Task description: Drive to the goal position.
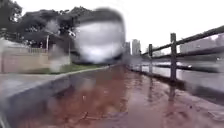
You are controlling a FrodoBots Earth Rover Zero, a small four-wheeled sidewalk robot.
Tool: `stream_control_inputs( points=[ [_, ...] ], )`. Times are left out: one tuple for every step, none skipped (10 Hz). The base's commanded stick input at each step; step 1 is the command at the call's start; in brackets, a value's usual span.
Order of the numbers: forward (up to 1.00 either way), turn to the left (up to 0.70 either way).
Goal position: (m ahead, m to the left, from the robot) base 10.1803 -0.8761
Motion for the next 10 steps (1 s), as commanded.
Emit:
stream_control_inputs(
  points=[
    [1.0,0.01],
    [1.0,0.01],
    [1.0,0.01],
    [1.0,0.01],
    [1.0,0.01],
    [1.0,0.01],
    [1.0,0.01],
    [1.0,0.01],
    [1.0,0.0],
    [1.0,-0.06]
  ],
)
